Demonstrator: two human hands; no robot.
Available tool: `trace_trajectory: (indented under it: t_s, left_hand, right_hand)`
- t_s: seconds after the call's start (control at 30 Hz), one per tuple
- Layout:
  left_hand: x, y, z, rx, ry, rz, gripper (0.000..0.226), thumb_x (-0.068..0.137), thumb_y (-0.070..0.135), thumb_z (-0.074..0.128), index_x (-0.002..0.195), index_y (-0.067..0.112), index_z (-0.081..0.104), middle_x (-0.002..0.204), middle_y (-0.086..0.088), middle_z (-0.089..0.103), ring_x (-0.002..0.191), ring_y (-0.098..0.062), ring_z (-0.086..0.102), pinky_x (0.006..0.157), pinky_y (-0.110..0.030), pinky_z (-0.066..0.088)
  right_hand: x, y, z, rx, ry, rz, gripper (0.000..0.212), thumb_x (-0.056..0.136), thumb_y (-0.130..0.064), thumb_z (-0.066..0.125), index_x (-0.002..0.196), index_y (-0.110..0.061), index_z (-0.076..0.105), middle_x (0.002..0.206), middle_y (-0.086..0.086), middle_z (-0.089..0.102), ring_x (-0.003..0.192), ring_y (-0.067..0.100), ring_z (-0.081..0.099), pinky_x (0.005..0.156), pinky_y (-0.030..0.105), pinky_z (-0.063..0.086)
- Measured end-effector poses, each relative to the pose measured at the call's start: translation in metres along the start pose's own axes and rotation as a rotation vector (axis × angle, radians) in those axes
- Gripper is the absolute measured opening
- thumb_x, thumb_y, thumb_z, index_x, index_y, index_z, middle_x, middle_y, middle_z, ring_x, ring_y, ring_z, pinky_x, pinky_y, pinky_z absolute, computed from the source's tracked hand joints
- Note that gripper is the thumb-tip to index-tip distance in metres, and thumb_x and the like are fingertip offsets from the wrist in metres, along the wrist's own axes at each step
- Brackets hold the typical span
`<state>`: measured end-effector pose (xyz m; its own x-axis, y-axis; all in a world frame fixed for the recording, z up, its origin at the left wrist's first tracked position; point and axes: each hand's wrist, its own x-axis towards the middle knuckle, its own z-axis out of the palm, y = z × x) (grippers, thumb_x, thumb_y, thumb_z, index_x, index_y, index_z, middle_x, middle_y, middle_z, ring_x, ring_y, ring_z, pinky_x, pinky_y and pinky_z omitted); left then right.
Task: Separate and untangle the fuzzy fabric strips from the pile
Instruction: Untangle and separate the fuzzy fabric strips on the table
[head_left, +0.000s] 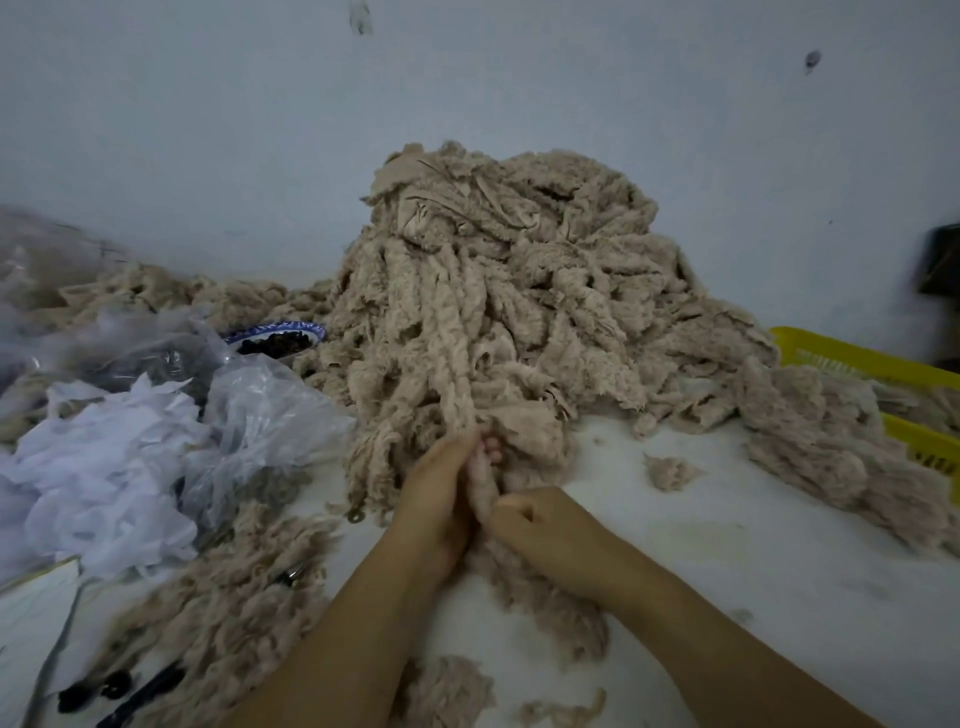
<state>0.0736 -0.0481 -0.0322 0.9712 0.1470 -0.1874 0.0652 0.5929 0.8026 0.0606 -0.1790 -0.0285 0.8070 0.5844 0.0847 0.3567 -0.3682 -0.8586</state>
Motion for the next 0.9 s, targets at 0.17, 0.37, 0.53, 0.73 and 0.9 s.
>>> trace_trajectory:
  t_s: [0.17,0.37,0.53,0.73,0.9]
  left_hand:
    - [0.004,0.009,-0.009,-0.307,-0.087,-0.054,0.024,0.099,0.029,0.054,0.1,0.006,0.063,0.062,0.0,0.055,0.051,-0.011,0.053,0.051,-0.025,0.052]
    - [-0.011,0.001,-0.002,0.449,-0.232,0.187,0.03,0.101,0.036,0.051,0.078,0.019,0.06,0.057,-0.001,0.053,0.046,-0.012,0.045,0.042,-0.023,0.038]
    - [-0.027,-0.021,0.017,1.258,-0.534,0.475,0.032,0.103,0.027,0.047,0.073,0.016,0.048,0.062,0.01,0.048,0.055,-0.004,0.041,0.056,-0.024,0.036]
    - [-0.026,-0.023,0.011,1.275,-0.622,0.405,0.036,0.088,0.044,0.05,0.063,0.018,0.044,0.056,0.008,0.042,0.049,-0.005,0.035,0.052,-0.027,0.032]
    - [-0.008,-0.003,0.0,0.491,-0.127,0.121,0.061,0.084,0.076,0.047,0.088,0.023,0.077,0.087,0.0,0.077,0.073,-0.014,0.071,0.06,-0.028,0.053]
  right_hand:
    - [0.004,0.016,-0.011,-0.139,0.228,0.017,0.054,0.099,-0.041,0.046,0.05,-0.027,0.026,0.046,-0.008,0.027,0.045,0.006,0.022,0.054,0.029,0.024]
    - [0.003,0.022,-0.007,-0.068,0.387,0.037,0.05,0.101,-0.05,0.04,0.058,-0.027,0.053,0.058,-0.011,0.054,0.059,0.008,0.052,0.059,0.029,0.042]
    - [0.006,0.022,-0.026,0.664,0.362,0.119,0.031,0.08,-0.069,0.059,0.084,-0.043,0.076,0.106,-0.014,0.074,0.1,0.003,0.069,0.087,0.023,0.051]
    - [0.011,0.027,-0.025,0.522,0.555,0.158,0.027,0.097,-0.028,0.054,0.074,-0.027,0.067,0.065,-0.008,0.068,0.062,0.011,0.065,0.058,0.021,0.048]
    - [-0.005,-0.004,-0.018,-0.027,0.287,-0.09,0.033,0.09,-0.029,0.059,0.057,-0.034,0.057,0.051,-0.018,0.053,0.047,-0.003,0.045,0.045,0.011,0.033]
